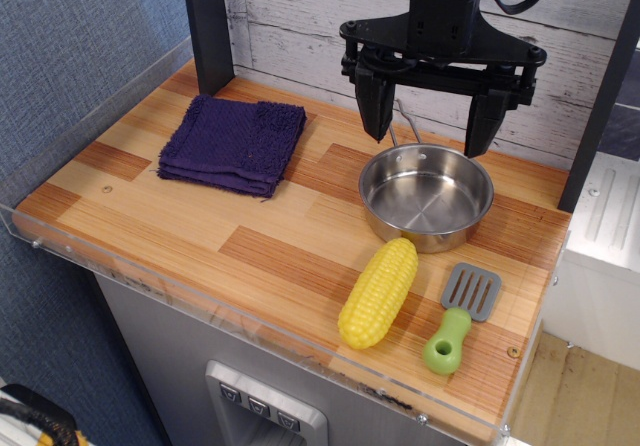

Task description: Move metal pot to just left of yellow corn

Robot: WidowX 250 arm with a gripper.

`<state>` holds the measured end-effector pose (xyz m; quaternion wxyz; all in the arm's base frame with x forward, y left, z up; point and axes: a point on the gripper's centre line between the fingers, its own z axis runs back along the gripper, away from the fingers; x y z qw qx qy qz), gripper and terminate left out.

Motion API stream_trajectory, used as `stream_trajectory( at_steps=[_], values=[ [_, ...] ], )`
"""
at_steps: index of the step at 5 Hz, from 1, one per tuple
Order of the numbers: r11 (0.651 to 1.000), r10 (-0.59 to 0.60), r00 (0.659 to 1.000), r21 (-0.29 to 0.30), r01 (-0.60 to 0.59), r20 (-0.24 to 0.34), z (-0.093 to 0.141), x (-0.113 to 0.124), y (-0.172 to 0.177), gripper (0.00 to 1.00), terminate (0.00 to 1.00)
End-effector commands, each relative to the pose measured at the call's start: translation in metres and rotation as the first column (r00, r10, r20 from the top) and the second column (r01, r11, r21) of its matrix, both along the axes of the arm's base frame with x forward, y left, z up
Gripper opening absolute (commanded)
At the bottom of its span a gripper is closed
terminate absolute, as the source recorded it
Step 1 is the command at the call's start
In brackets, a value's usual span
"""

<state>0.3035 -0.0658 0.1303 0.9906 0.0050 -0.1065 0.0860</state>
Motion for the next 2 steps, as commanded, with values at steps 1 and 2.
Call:
stream_trajectory(
  at_steps=[1,2],
  values=[
    [1.0,0.0,1.0,0.0,0.0,0.0,0.0,0.0,0.0,1.0,0.0],
    [0.997,0.075,0.997,0.005,-0.075,-0.002,-0.001,0.009,0.026,1.0,0.0]
  ],
)
